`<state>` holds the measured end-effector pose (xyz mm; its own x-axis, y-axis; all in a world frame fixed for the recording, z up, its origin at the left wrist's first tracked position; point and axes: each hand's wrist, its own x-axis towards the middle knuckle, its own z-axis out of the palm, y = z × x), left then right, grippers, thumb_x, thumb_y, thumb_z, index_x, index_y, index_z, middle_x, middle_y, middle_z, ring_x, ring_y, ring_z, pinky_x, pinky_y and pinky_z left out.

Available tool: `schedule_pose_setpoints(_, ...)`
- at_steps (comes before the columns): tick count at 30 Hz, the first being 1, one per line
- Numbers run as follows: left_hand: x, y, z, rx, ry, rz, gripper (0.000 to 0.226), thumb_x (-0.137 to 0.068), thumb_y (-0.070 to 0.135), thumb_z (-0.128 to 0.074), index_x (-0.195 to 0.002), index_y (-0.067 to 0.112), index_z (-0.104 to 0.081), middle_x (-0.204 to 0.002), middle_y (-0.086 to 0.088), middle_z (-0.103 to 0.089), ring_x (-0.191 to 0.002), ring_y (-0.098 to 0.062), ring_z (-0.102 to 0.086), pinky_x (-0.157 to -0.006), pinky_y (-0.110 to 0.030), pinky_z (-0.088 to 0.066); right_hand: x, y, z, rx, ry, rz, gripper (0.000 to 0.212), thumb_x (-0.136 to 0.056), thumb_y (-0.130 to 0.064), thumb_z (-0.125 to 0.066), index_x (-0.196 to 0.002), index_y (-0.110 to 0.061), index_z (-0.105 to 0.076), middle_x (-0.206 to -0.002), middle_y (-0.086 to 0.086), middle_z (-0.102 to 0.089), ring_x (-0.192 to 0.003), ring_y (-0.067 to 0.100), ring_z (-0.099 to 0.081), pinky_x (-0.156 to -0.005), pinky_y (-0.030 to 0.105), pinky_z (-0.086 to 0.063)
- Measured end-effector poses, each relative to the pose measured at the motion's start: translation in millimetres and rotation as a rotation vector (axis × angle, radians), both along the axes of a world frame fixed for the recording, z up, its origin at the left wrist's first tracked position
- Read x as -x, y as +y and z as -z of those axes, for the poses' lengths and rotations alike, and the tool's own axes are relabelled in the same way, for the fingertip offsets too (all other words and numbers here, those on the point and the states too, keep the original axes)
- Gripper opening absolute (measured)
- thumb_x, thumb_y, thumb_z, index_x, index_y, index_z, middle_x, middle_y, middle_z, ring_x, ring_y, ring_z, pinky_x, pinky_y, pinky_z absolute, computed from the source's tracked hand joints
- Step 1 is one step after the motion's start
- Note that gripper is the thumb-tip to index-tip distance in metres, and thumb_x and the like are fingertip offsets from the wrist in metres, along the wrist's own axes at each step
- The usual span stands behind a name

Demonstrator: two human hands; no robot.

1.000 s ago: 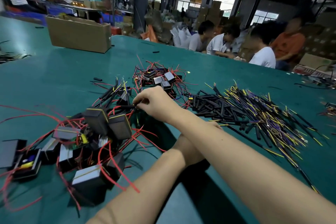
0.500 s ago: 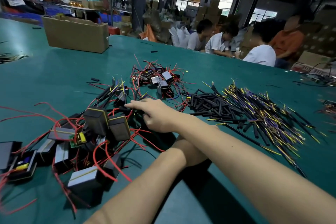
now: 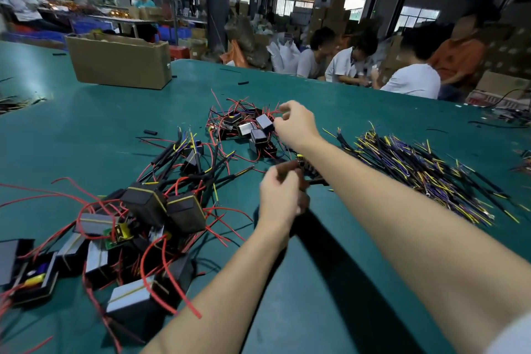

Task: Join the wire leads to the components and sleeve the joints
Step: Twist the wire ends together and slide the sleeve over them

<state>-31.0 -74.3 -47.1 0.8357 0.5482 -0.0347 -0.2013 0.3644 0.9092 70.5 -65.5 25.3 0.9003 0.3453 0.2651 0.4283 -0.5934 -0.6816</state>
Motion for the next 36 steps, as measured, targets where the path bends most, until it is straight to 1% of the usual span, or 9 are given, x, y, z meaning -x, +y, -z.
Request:
schedule_pose_setpoints(3,-2,10,-2,0.189,-0.023,-0.129,0.024,-0.097,0.008,-0.045,-0.120,0.016,-0.044,-0.075,-0.005,-0.052,-0.032,-0.006,-0.041,-0.032,-0.013,-0.024,-18,6,3,0.091,0.073,0.025,0.036,-0.092,-0.027,-0.054,-0.124,-0.009,-0.054,-0.125,0.013,-0.058,-0.119,0.031,-0.051,-0.104,0.041,-0.038)
schedule_pose_setpoints(5,-1,15,-4,0.235,-0.077,-0.198,0.035,-0.097,0.010,-0.046,-0.129,0.021,-0.038,-0.082,-0.007,-0.055,-0.037,-0.007,-0.045,-0.033,-0.016,-0.028,-24,14,8,0.128,0.092,0.002,0.024,-0.092,-0.035,-0.054,-0.096,-0.012,-0.058,-0.108,0.014,-0.057,-0.103,0.031,-0.052,-0.093,0.035,-0.039)
schedule_pose_setpoints(8,3,18,-5,0.240,-0.122,-0.256,0.050,-0.096,0.009,-0.047,-0.140,0.025,-0.032,-0.096,-0.008,-0.057,-0.045,-0.009,-0.053,-0.035,-0.019,-0.035,-28,26,14,0.181,0.130,-0.004,0.045,-0.090,-0.046,-0.056,-0.064,-0.018,-0.032,-0.093,0.010,-0.044,-0.089,0.025,-0.040,-0.079,0.035,-0.026)
schedule_pose_setpoints(12,1,20,-2,0.240,-0.115,-0.263,0.060,-0.095,0.010,-0.048,-0.147,0.027,-0.025,-0.101,-0.002,-0.055,-0.063,-0.015,-0.061,-0.049,-0.020,-0.046,-32,31,17,0.226,0.119,0.054,0.044,-0.088,-0.049,-0.060,-0.068,-0.016,-0.038,-0.100,0.011,-0.051,-0.109,0.028,-0.049,-0.098,0.042,-0.031)
schedule_pose_setpoints(16,-2,22,2,0.254,-0.131,-0.234,0.063,-0.096,0.011,-0.047,-0.149,0.031,-0.019,-0.104,0.007,-0.054,-0.078,-0.017,-0.065,-0.059,-0.020,-0.049,-31,27,10,0.101,0.150,0.030,0.042,-0.086,-0.035,-0.063,-0.060,-0.015,-0.037,-0.069,0.006,-0.038,-0.084,0.025,-0.037,-0.079,0.038,-0.027)
schedule_pose_setpoints(23,-3,20,0,0.235,-0.139,-0.184,0.067,-0.097,0.011,-0.048,-0.150,0.032,-0.014,-0.137,-0.002,-0.043,-0.088,-0.017,-0.062,-0.071,-0.024,-0.049,-20,8,-20,-0.423,0.022,0.032,0.021,-0.087,-0.016,-0.063,-0.103,-0.007,-0.054,-0.096,0.004,-0.057,-0.085,0.020,-0.051,-0.069,0.026,-0.036)
schedule_pose_setpoints(30,-4,21,0,0.259,-0.171,-0.147,0.059,-0.097,0.009,-0.047,-0.149,0.024,-0.024,-0.106,0.011,-0.052,-0.084,-0.017,-0.060,-0.070,-0.023,-0.051,2,-11,-38,-0.609,-0.186,-0.099,0.017,-0.088,-0.005,-0.061,-0.095,-0.012,-0.048,-0.088,0.000,-0.058,-0.078,0.015,-0.054,-0.073,0.022,-0.044)
schedule_pose_setpoints(33,-5,21,1,0.243,-0.160,-0.134,0.056,-0.097,0.010,-0.047,-0.148,0.023,-0.027,-0.120,0.006,-0.049,-0.087,-0.018,-0.060,-0.072,-0.025,-0.050,11,-16,-43,-0.583,-0.211,-0.112,0.016,-0.086,-0.001,-0.059,-0.092,-0.010,-0.047,-0.082,0.000,-0.055,-0.069,0.012,-0.047,-0.061,0.017,-0.039)
schedule_pose_setpoints(36,-5,21,1,0.237,-0.146,-0.132,0.055,-0.097,0.011,-0.048,-0.148,0.023,-0.028,-0.118,0.008,-0.049,-0.095,-0.020,-0.060,-0.071,-0.024,-0.050,15,-22,-49,-0.274,-0.092,-0.114,0.015,-0.084,-0.006,-0.059,-0.092,-0.010,-0.048,-0.085,0.004,-0.054,-0.072,0.018,-0.048,-0.051,0.019,-0.035)
